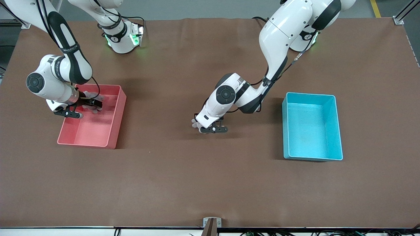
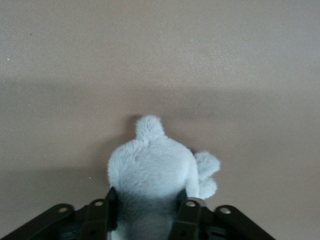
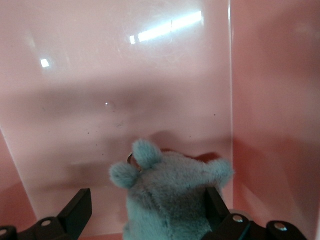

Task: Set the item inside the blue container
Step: 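Carry the plush toy into the cyan box with the left gripper, then release the toy in the cyan box while the right gripper grasps another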

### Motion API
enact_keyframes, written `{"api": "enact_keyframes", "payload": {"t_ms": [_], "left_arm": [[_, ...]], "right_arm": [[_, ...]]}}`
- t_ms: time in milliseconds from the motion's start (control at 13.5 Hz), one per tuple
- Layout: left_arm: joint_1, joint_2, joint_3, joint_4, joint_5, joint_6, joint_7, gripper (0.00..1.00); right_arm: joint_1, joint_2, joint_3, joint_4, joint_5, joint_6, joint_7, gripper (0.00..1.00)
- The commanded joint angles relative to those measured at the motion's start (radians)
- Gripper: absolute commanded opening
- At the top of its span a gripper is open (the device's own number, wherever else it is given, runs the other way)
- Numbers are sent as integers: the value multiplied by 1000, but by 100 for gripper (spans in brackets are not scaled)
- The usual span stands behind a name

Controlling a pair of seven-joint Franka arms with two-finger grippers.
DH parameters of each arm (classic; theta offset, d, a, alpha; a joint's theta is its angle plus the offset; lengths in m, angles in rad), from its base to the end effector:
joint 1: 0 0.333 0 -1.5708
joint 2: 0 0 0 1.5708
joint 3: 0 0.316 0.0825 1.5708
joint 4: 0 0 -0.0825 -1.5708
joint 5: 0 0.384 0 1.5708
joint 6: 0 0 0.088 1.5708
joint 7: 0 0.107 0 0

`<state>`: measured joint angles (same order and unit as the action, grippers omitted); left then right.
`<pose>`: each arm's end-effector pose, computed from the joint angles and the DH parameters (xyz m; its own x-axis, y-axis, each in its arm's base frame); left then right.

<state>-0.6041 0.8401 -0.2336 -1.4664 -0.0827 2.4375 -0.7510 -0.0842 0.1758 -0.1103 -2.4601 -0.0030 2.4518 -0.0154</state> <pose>0.5151 -0.5227 0.2034 0.9965 0.0527 -0.0644 0.0677 -0.9637 0.2584 0.4527 -0.0907 0.2129 0.9676 -0.1744 -0.1823 -0.1741 -0.9846 0.0179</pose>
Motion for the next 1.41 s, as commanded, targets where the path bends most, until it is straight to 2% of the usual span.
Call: {"api": "enact_keyframes", "payload": {"t_ms": [0,149,223,446,594,743,891,965,1188,1337], "left_arm": [[-2,-15,7,6,20,2,-21,20],[7,-44,8,-3,26,-24,-19,18],[13,-82,10,-5,26,-93,-19,18],[79,-215,11,-9,30,-340,-1,20],[134,-306,13,-9,32,-518,100,20],[226,-405,11,-46,69,-639,239,19],[329,-514,11,-147,83,-663,425,19],[386,-557,10,-197,84,-660,528,19],[542,-633,10,-311,128,-635,804,19],[607,-657,8,-394,181,-565,890,19]], "right_arm": [[-11,8,9,-17,-18,10,-14,100],[-12,19,9,-19,-18,0,-12,100],[-12,22,9,-17,-18,-7,-12,100],[-12,19,9,-16,-18,-23,-30,85],[-17,21,9,-14,-18,-30,-66,68],[-17,21,11,-13,-18,-48,-64,38],[-17,21,11,-8,-17,-62,-60,12],[-17,21,11,-7,-17,-65,-57,4],[-19,21,11,0,-17,-66,-52,0],[-19,21,11,18,-17,-97,-52,0]]}}
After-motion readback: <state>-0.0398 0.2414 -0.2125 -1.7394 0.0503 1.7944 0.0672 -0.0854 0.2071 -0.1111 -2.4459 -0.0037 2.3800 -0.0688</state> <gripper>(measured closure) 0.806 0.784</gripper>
